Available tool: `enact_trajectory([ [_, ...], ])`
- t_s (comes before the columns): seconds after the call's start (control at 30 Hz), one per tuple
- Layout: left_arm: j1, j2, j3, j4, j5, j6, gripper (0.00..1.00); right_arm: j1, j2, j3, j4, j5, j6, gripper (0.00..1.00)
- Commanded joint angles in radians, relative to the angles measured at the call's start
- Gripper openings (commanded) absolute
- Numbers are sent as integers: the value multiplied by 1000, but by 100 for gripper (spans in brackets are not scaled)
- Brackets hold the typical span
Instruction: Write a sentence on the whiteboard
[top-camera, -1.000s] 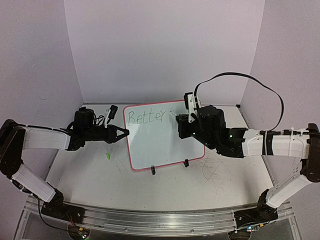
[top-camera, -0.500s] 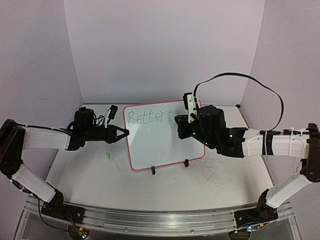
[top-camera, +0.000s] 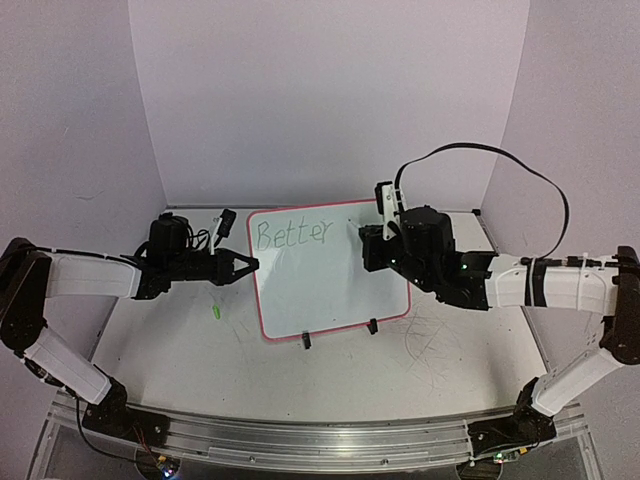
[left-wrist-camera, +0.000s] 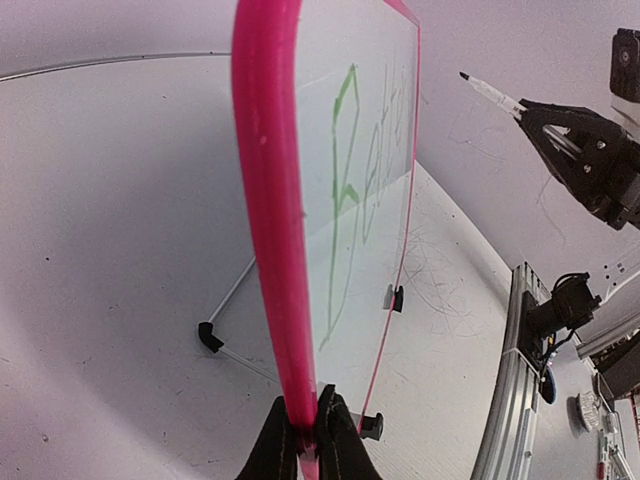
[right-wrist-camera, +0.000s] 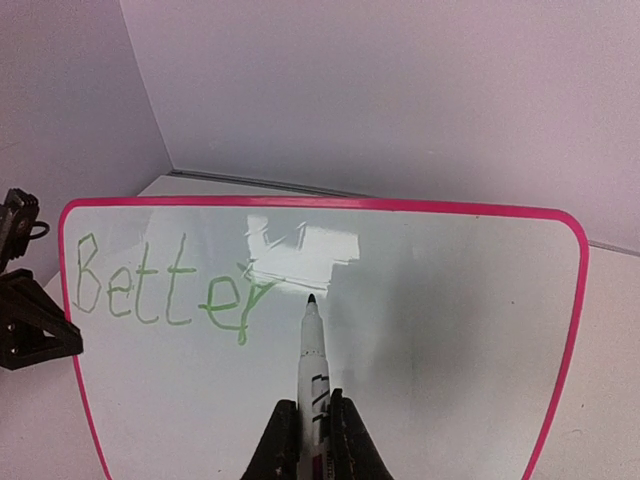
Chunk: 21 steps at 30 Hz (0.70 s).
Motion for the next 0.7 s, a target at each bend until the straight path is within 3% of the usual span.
enact_trajectory([
  [0.0,-2,30,35,-29,-92,58,0,-23,13,55,-13,23,20,0],
  [0.67,-4,33,35,-31,-94,66,0,-64,71,72,-36,41,79,0],
])
